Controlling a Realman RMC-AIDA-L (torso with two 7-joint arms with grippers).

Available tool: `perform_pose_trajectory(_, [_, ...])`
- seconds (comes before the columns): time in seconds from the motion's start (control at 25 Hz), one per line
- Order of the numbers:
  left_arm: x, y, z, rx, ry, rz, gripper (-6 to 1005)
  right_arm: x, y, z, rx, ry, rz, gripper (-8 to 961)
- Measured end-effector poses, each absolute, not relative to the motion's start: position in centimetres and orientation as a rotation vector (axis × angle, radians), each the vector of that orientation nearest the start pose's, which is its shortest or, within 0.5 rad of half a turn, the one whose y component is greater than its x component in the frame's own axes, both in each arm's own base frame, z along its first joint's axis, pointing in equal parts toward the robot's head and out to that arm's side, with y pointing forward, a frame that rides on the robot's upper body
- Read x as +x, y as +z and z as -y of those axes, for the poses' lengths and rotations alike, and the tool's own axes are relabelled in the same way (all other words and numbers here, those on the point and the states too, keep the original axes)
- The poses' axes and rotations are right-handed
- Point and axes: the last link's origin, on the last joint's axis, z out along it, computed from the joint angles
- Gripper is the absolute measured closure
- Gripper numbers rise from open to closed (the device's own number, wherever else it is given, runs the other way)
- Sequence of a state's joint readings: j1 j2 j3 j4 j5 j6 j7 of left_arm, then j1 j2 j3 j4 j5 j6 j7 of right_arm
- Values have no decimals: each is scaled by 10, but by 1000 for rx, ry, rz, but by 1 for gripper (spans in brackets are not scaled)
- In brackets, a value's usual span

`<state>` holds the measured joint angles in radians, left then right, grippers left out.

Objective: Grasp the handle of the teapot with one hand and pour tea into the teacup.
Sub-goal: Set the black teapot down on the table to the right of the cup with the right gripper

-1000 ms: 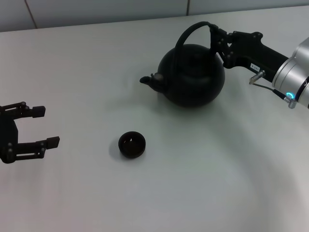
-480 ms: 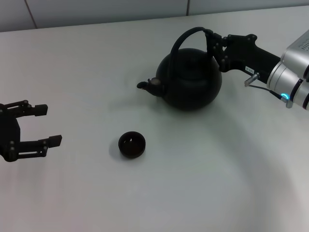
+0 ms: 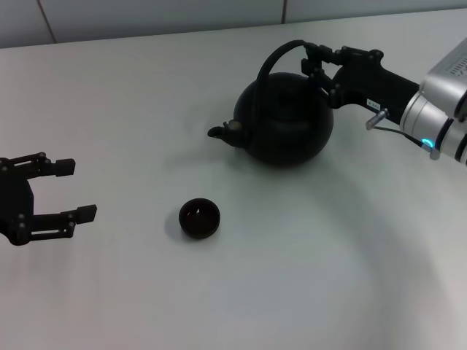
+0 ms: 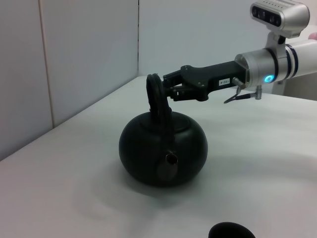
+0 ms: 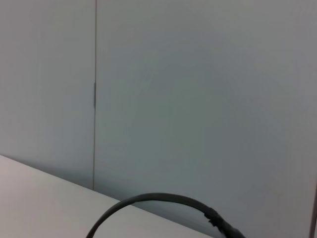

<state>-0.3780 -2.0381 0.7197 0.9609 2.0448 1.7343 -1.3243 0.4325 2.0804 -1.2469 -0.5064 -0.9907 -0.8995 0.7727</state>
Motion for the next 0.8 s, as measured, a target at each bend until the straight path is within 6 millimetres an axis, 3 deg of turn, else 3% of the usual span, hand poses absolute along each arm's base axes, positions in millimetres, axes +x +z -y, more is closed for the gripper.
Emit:
perform_pose_trajectory(0.2, [-283, 56, -297, -2790, -482, 345, 186, 280, -18, -375, -2126, 621, -426, 639])
perform_pose_trajectory(0.36, [-283, 56, -297, -2784, -488, 348, 186, 279, -17, -376, -2123, 624, -420, 399])
perform_pose_trajectory(0.6, [-283, 56, -296, -2784, -495, 348, 186, 276, -15, -377, -2123, 627, -405, 273])
perform_pose_trajectory(0.8, [-283, 56, -296, -2783, -496, 351, 186, 274, -11, -373, -2115, 656, -383, 274])
